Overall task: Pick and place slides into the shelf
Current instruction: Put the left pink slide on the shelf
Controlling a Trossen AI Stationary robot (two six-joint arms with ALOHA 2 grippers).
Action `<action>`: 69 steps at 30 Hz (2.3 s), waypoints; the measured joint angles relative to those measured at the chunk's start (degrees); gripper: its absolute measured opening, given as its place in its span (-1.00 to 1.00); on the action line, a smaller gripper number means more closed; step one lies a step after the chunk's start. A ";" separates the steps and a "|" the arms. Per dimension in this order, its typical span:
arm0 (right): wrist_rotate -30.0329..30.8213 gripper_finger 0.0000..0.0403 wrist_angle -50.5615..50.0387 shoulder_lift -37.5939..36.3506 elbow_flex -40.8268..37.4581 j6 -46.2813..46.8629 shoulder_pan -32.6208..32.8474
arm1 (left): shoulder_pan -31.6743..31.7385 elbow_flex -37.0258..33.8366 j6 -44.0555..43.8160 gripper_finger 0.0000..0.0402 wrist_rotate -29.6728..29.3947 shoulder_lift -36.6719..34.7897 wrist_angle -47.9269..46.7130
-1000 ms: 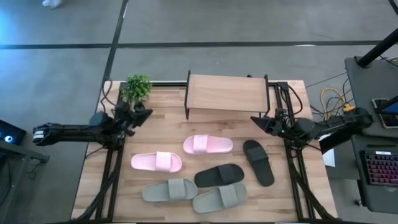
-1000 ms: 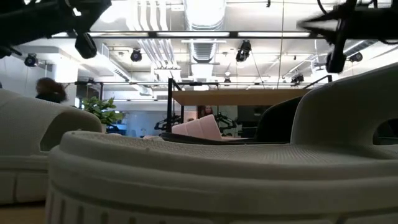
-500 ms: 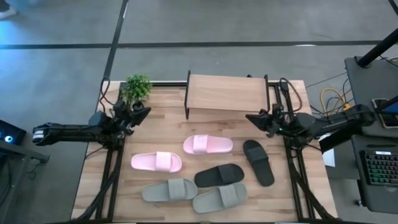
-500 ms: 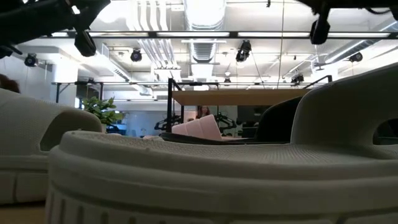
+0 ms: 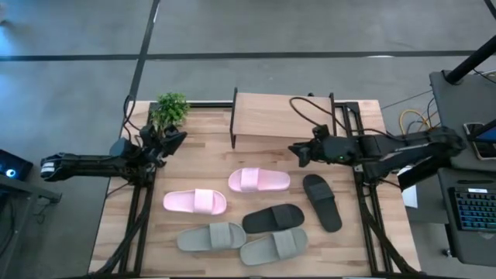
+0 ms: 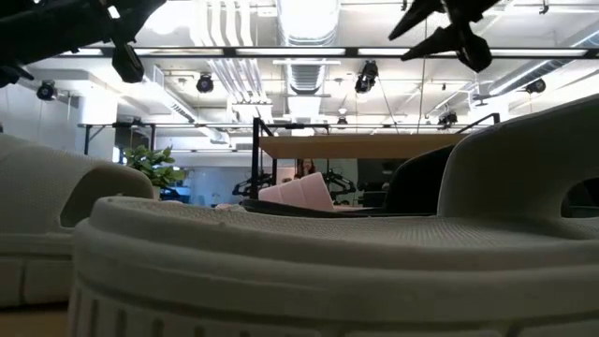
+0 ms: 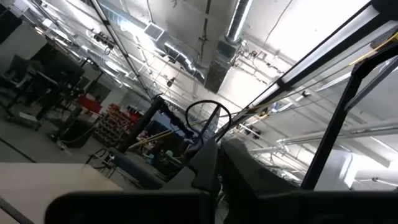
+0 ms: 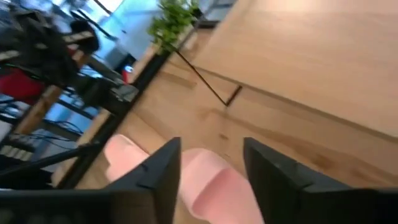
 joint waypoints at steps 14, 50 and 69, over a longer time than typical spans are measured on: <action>-1.85 0.15 -11.75 11.44 11.70 4.91 -0.11 | -0.02 0.93 -2.00 -0.96 4.78 0.49 -1.95; -9.53 0.16 -19.27 16.79 13.44 12.91 -0.14 | -11.27 26.40 -37.02 -0.33 18.67 18.39 -84.35; -13.44 0.16 -19.06 16.79 6.89 16.28 -1.77 | -31.47 24.62 -63.05 -0.33 5.61 20.98 -84.29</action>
